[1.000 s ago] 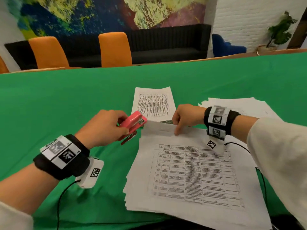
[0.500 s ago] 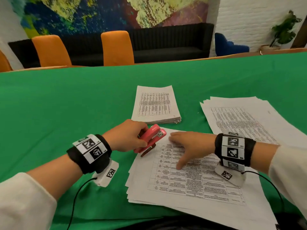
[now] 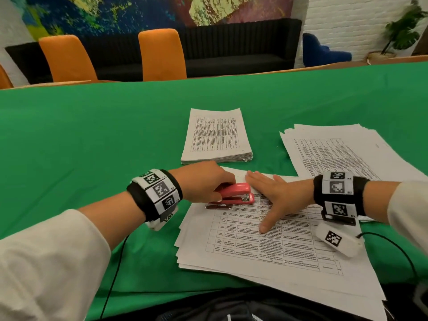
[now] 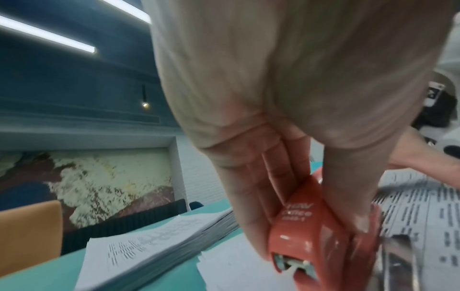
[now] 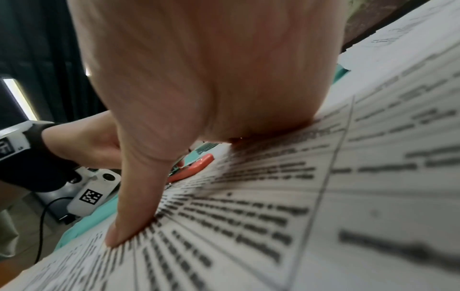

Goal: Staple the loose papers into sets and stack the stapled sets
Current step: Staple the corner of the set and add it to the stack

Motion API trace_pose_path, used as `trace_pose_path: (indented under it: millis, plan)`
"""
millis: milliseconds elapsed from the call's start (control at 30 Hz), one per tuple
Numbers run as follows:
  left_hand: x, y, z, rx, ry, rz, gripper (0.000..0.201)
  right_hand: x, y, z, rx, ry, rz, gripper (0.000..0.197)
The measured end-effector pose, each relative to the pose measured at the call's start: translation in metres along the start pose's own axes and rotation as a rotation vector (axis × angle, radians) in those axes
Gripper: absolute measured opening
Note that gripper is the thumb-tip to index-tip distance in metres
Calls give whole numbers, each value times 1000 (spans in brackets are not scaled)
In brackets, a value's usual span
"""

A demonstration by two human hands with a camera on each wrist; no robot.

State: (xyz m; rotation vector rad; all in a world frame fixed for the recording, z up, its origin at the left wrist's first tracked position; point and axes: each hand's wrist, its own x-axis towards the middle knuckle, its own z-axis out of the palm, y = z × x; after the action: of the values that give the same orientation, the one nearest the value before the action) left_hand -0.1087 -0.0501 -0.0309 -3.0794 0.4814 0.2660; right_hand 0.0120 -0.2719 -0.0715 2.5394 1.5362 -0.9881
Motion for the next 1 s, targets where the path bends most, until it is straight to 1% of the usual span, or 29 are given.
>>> trace_pose_path:
  millis: [67, 100, 200, 233, 300, 367, 433, 500, 567, 633, 733, 867, 933, 1000]
  plan:
    - [0, 1, 0, 23, -4, 23, 22, -1, -1, 0, 8, -6, -2, 144]
    - [2, 1, 0, 35, -5, 6, 22, -2, -2, 0, 12, -7, -2, 144]
    - [4, -5, 1, 94, 14, -126, 18, -4, -4, -1, 10, -14, 7, 142]
    - [3, -9, 2, 108, 13, -140, 16, -3, -4, -1, 11, -17, 11, 142]
    - [-5, -20, 5, 115, -16, -118, 15, -2, -3, -2, 12, -17, 12, 143]
    - [-15, -33, 4, 94, -40, -140, 15, -1, -2, -2, 15, -17, 10, 143]
    - [-22, -42, 2, 73, -17, -196, 18, 0, 0, -1, 15, -12, 11, 142]
    - [-22, -43, 2, 32, 36, -226, 23, 2, 1, -1, 8, -10, 7, 142]
    - [-15, -32, 2, -27, 85, -196, 25, 3, 3, 0, 12, -4, -1, 144]
    - [-4, -16, 5, -66, 102, -128, 23, 4, 6, 0, 53, 14, -28, 150]
    - [8, 0, 7, 11, 71, -25, 17, 5, 13, 1, 107, 29, -31, 155]
    - [7, 0, 5, 79, 24, 67, 16, 3, 10, -3, 70, 4, -4, 150]
    - [6, -4, 7, 90, 26, 65, 14, 1, 6, -5, 60, -2, -4, 147]
    - [6, -10, 7, 89, 45, -32, 13, 1, 5, -6, 59, -4, -7, 146]
